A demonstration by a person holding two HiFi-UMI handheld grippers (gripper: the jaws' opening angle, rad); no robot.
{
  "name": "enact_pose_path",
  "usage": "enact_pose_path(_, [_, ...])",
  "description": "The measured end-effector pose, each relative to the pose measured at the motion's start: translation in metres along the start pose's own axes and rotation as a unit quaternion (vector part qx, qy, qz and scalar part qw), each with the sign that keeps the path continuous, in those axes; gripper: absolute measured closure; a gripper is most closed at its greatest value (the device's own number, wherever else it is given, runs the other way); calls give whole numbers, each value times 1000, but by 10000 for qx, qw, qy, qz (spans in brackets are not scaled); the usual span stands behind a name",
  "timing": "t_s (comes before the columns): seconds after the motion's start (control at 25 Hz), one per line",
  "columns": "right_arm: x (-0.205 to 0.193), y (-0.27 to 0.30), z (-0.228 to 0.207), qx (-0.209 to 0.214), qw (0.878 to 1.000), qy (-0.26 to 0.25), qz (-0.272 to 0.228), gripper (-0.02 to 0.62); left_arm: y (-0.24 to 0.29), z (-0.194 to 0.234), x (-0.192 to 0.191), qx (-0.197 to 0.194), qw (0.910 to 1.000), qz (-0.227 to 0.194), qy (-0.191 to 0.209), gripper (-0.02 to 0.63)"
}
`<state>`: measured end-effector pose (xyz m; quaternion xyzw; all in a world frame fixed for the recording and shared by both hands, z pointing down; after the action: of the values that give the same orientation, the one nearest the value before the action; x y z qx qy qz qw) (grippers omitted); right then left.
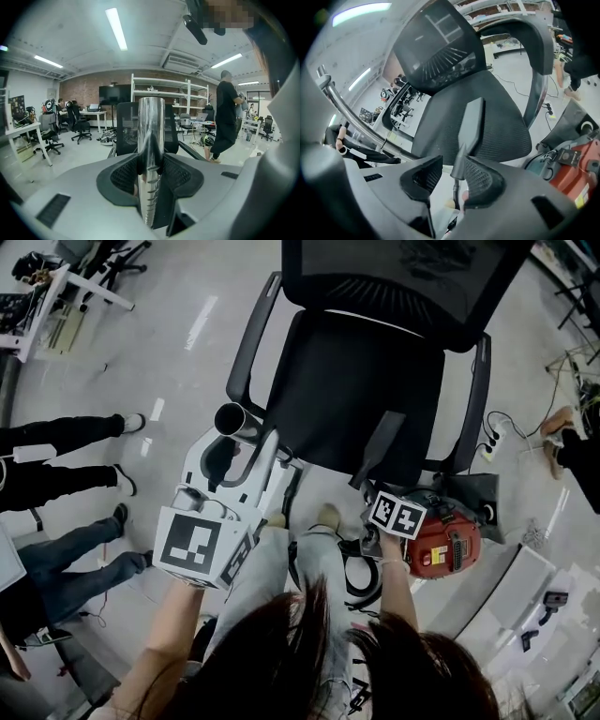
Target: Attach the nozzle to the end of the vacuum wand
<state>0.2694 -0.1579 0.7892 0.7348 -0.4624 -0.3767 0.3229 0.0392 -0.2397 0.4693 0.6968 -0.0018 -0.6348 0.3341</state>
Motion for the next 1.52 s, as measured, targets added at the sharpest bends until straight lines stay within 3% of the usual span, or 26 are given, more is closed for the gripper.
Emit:
enact_pose_path(0.16, [2,16,-5,29,9999,77,79,448,4,-1,4,46,9998,-147,-143,448])
enact_pose_path(0.52, [3,48,-13,1,9995,225,221,417,4,3,-3,-27,10000,28,-24,448])
enact_pose_path(0.68, [6,62,-20,-77,9991,261,329,411,13,5,1,71,9997,-112,-211,448])
enact_pose_path(1.12, [10,92,-24,-237,9970,401,623,402,16,7,-2,91,9996,-92,-245,448])
enact_pose_path(1.36, [11,101,-25,-495,9949,423,772,402,16,7,-2,96,9996,-100,-248,448])
enact_pose_path(1.52, [12,108,-26,-899,9908,346,950,402,16,7,-3,98,9996,-102,-250,448])
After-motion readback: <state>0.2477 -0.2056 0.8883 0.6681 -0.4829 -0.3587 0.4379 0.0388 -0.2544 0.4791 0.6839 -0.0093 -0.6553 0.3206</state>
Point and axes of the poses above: the fingertips, and each gripper's own axes: y forward along the fingers, z to its left, x out of its top, the point moved 6 cm from there along -y, backward along the fingers, and after that the axes turned 4 degrees about z, right-handed, at the moved point
